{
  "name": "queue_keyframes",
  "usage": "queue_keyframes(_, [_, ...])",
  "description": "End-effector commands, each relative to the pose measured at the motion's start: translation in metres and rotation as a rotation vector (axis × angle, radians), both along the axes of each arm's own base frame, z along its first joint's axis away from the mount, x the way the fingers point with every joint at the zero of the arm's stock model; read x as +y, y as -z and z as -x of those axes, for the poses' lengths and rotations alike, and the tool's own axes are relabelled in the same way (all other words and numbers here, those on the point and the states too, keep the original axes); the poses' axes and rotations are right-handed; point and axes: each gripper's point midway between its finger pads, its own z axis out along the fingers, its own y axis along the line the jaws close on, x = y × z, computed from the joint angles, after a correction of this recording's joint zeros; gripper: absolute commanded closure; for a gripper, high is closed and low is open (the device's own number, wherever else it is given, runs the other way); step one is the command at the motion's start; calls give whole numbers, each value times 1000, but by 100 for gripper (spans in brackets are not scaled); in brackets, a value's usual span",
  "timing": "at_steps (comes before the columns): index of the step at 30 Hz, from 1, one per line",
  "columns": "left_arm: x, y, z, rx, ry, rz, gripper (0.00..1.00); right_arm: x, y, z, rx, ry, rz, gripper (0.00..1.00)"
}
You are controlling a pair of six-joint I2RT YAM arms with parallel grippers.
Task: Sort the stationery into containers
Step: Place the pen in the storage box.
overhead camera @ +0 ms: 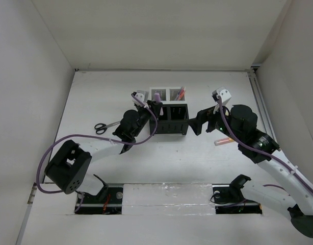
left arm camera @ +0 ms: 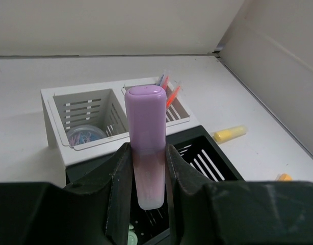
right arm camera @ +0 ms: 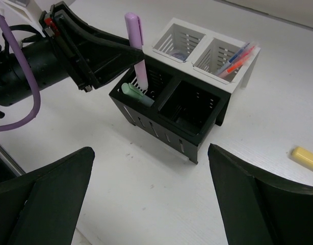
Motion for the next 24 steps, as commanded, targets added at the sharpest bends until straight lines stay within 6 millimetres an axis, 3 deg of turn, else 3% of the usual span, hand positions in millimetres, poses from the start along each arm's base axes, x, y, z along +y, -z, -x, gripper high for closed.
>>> queue_keyframes(1, [-3,-9,-1,-37,8,44,100,3,-20,-6,-49,11,-59,0])
queue_keyframes(7, [-7,-5,-6,-23,8,47,100,4,-18,-7,-42,11,-53,0])
queue_keyframes(13, [-10,-3,-1,-14,36,51,63,2,-13,-9,-37,29,-45,0])
queue_keyframes(14, [-11,-7,0,-22,46,56,50,0,-11,-10,-31,39,-37,0])
queue_keyframes(18, [-7,-27,11,-66,67,87,21,-6,-6,-12,-4,84,-39,0])
queue_keyframes(19, [-8,-39,16,-87,76,104,16,-8,-4,-13,1,98,-31,0])
queue_keyframes(21, [-6,-42,20,-94,43,89,9,-9,-4,-14,5,110,-36,0])
queue_keyframes(22, [-5,-51,24,-116,42,97,0,-9,-4,-14,11,113,-44,0])
queue_keyframes(24, [-5,-57,27,-110,35,96,0,-16,7,-16,65,172,-41,0])
